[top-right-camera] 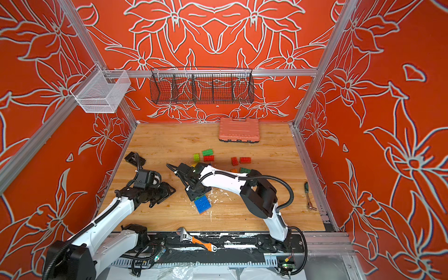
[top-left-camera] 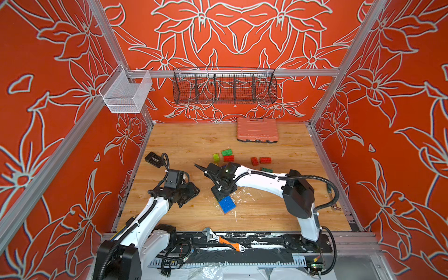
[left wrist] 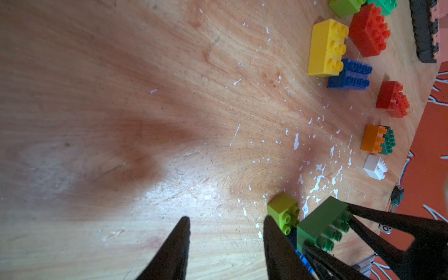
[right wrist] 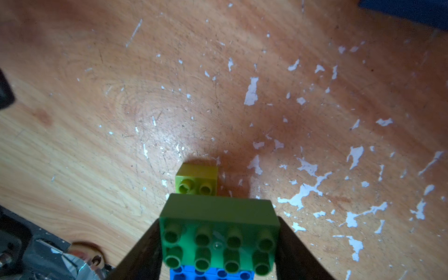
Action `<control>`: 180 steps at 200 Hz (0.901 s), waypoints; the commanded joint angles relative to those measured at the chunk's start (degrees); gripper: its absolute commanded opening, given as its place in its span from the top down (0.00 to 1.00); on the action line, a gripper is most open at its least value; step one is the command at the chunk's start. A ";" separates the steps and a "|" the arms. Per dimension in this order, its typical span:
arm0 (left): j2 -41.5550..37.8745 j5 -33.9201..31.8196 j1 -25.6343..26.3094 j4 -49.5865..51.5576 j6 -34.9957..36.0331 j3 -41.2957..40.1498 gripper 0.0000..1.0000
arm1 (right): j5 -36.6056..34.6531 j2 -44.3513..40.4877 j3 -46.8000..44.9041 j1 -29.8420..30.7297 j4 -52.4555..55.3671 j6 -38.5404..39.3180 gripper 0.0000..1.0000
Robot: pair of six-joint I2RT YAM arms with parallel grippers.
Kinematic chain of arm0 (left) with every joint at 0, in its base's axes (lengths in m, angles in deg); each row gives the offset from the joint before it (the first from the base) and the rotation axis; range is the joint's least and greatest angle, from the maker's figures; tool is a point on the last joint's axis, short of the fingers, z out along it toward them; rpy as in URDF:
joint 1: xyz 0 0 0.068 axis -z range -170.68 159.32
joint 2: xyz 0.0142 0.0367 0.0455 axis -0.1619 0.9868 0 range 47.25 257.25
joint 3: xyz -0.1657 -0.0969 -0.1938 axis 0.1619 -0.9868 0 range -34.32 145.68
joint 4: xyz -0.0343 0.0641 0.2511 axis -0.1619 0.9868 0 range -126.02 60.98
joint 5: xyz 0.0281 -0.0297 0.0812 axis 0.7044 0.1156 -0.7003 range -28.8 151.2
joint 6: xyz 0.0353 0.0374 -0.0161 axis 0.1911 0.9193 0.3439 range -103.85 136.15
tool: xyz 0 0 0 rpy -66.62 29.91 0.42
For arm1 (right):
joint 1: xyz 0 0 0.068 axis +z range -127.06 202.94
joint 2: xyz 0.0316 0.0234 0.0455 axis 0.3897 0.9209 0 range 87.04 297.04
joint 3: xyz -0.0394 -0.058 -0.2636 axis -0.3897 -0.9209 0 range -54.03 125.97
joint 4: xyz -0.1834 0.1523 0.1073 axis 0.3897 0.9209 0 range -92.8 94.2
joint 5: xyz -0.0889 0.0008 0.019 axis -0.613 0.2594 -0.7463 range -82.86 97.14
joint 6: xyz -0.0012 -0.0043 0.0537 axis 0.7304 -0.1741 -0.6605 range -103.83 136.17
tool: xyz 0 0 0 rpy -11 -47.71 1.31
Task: Assemble a rectangle with lego
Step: Assemble the lego brick with the lego brick.
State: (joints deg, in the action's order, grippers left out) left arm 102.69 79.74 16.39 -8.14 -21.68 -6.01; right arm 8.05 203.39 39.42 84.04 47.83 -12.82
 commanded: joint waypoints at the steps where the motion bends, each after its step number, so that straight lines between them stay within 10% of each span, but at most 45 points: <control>1: -0.09 0.27 -0.31 1.13 0.77 -0.28 0.52 | 0.06 0.62 -0.59 0.07 -0.14 -0.90 0.47; 180: -0.33 -0.26 -0.33 1.30 0.86 -0.98 0.52 | 1.41 2.96 -1.12 0.42 -0.67 -1.48 0.47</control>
State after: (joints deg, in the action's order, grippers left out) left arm 102.75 79.70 16.39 -8.03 -21.28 -6.27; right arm 9.60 205.58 39.31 84.08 46.67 -13.13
